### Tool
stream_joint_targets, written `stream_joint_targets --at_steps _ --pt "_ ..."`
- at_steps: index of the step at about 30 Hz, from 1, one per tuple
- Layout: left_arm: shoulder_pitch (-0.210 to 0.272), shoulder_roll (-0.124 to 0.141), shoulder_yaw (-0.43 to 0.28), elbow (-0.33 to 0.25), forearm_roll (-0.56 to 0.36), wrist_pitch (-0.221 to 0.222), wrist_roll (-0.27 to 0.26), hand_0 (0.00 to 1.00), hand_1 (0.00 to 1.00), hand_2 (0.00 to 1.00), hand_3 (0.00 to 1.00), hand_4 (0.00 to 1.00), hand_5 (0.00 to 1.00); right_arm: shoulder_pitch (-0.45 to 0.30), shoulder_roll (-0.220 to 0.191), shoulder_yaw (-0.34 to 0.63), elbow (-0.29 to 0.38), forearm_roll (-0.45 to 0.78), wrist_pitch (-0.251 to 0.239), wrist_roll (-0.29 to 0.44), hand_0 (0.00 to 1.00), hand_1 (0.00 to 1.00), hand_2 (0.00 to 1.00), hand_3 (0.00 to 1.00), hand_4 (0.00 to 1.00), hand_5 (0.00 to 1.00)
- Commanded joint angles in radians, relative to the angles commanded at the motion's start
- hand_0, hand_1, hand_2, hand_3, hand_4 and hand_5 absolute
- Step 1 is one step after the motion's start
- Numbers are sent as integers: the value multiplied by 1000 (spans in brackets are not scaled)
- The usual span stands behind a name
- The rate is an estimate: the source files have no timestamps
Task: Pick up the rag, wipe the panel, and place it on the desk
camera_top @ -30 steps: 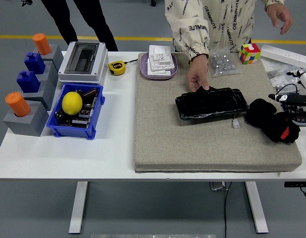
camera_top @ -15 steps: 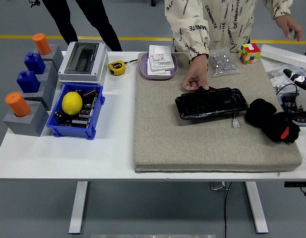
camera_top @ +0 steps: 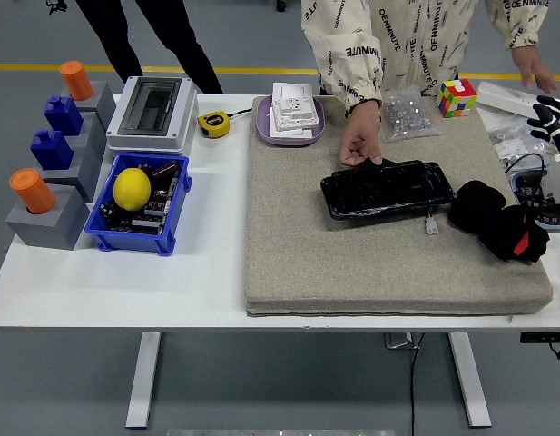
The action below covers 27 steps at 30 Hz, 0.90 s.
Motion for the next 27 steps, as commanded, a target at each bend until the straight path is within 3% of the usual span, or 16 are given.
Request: stream_joint_targets --at_steps 11,27 --pt "-2 -4 -5 0 1 0 0 640 689 724 564 592 468 -4 2 66 11 416 152 -10 736 703 777 754 998 668" --pt "-2 -8 -12 0 5 -1 1 639 689 723 565 592 468 -9 5 90 13 484 187 -21 730 700 776 753 998 658"
